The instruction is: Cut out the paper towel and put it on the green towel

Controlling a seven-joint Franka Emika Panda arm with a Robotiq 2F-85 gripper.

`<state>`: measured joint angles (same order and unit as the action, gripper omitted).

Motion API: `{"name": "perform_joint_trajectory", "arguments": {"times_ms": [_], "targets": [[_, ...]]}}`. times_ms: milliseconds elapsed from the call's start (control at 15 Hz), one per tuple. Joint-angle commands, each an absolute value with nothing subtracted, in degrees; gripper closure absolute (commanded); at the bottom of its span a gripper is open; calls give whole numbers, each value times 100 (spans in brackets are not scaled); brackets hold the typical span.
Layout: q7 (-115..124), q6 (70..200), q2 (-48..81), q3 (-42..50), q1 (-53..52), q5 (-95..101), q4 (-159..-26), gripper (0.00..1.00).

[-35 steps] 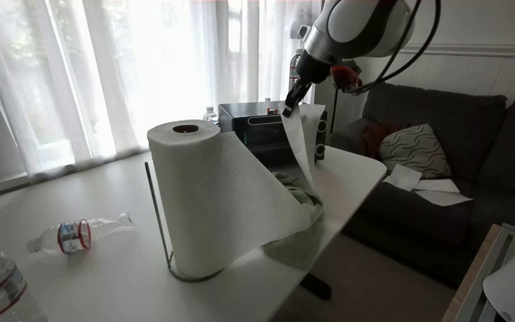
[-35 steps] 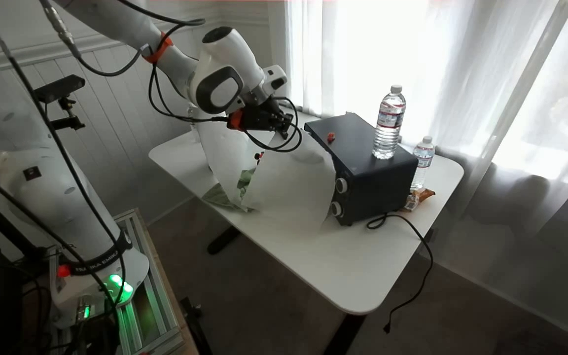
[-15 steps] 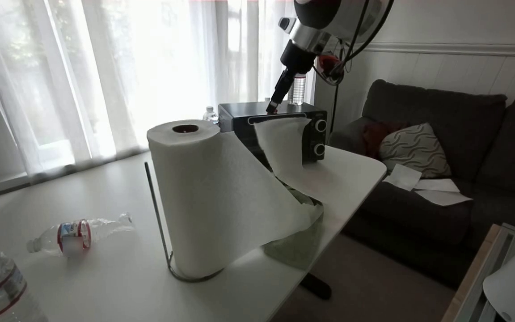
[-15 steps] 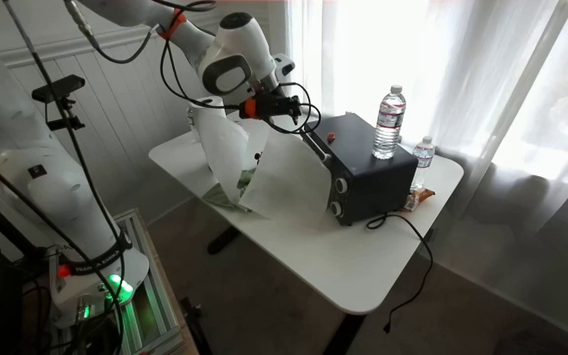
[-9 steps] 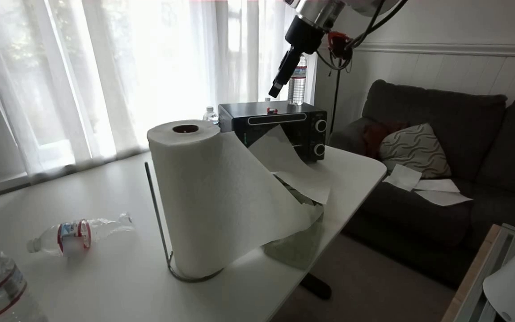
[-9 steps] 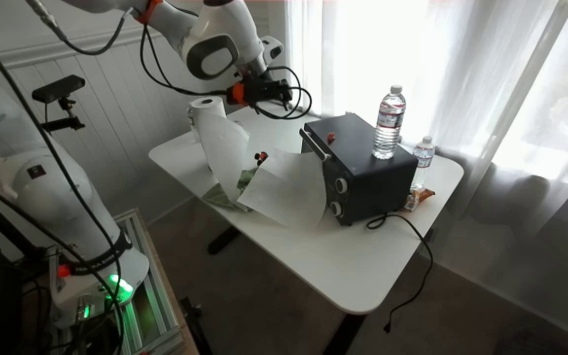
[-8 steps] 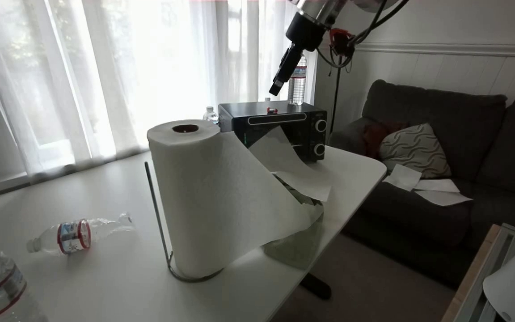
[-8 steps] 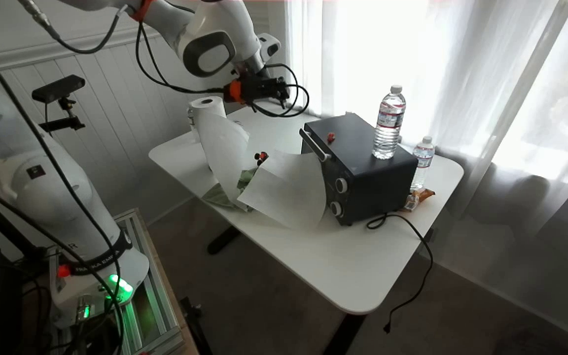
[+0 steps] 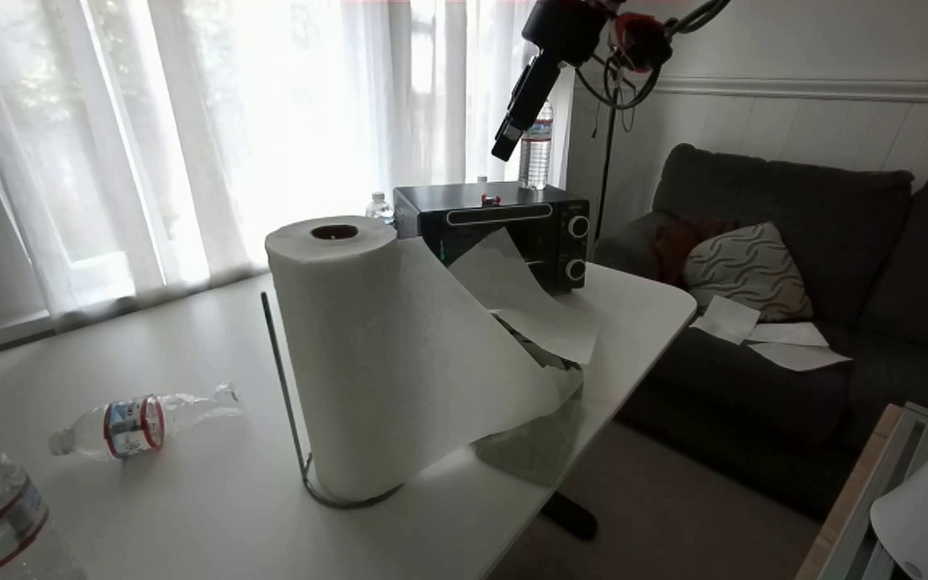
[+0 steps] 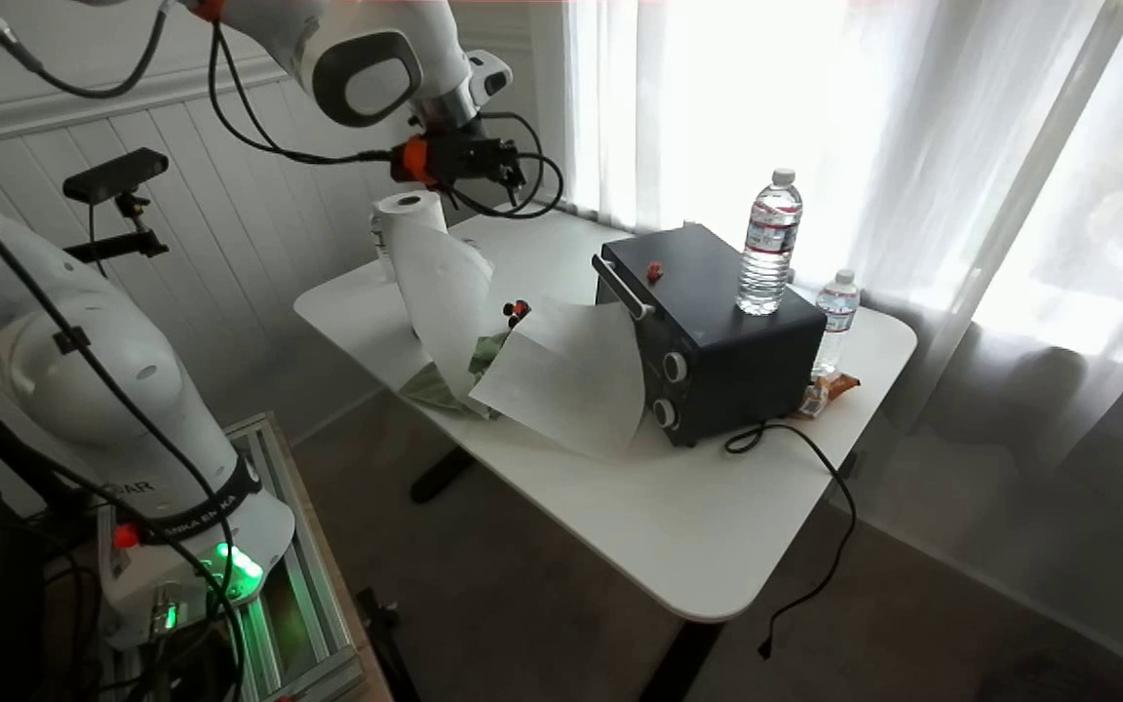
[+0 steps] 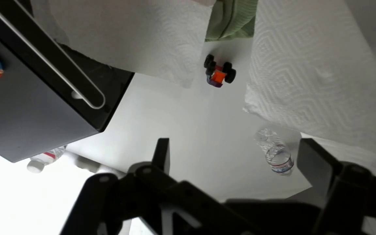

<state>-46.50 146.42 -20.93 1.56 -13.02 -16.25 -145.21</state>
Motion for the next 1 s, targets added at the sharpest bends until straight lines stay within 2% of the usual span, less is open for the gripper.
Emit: {"name": "perform_joint_trajectory", "arguments": {"times_ms": [0,400,933], "targets": [[-3704,14038,-2582,-137,-1260,-1306,-14676,0],[-2936,13072,-2728,-326,-1513,-1311,-14579,0],[-3148,13300,-2539,-174,-1548,-1360,-14528,0]]}}
